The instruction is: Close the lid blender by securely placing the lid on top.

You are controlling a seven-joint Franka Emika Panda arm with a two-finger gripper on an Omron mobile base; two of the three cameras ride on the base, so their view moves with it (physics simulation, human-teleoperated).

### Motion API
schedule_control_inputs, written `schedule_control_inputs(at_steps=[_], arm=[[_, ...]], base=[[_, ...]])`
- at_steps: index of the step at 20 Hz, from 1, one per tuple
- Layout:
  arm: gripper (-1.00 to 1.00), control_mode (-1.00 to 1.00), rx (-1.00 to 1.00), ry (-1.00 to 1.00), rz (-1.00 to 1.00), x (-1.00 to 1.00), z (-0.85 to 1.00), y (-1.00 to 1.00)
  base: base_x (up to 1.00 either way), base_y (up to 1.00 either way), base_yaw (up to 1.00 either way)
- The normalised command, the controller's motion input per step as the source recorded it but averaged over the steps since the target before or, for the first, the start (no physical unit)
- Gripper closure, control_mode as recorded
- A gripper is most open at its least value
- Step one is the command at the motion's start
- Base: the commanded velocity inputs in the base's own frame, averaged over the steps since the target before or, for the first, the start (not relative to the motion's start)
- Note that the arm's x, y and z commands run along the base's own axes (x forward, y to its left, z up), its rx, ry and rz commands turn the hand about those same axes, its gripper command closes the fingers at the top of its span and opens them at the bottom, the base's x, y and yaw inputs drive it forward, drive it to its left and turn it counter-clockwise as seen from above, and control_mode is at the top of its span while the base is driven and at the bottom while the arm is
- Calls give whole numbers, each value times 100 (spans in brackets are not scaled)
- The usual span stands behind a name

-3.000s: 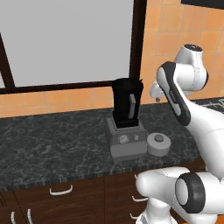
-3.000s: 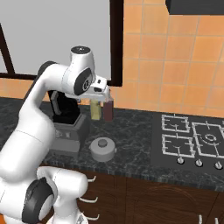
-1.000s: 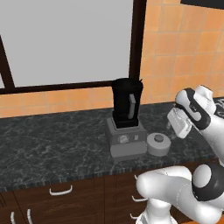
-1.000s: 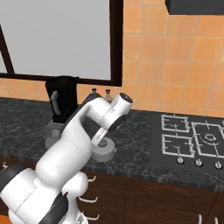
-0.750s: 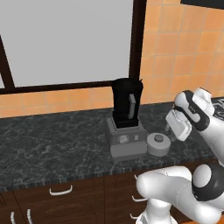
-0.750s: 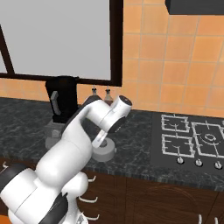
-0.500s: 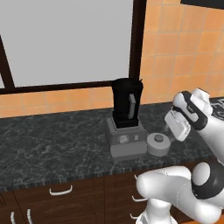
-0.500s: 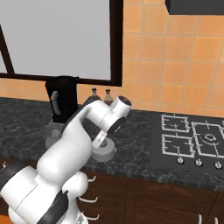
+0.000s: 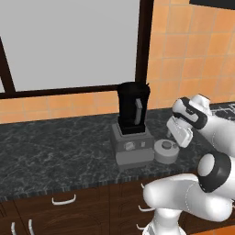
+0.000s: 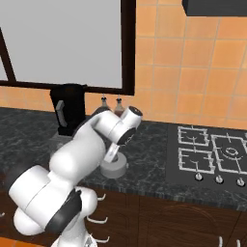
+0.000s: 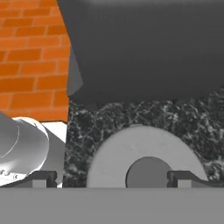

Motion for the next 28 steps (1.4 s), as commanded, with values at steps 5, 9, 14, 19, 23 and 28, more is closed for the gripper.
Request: schedule_control_inputs(at_steps=[5, 9, 14, 19, 23, 28], arm=[[-100, -100, -3, 1, 6, 18, -21, -10], [-100, -100, -3, 1, 4, 13, -24, -11], [-100, -100, -2, 0, 3, 0, -26, -6], [-100, -100, -1, 0, 0, 9, -7, 6], [-100, -100, -2, 0, 0, 15, -6, 4], [-100, -100, -6, 0, 0, 3, -21, 3]], base=[[0, 0, 0], [0, 0, 0], [0, 0, 0], [0, 0, 0], [0, 0, 0], [0, 0, 0]])
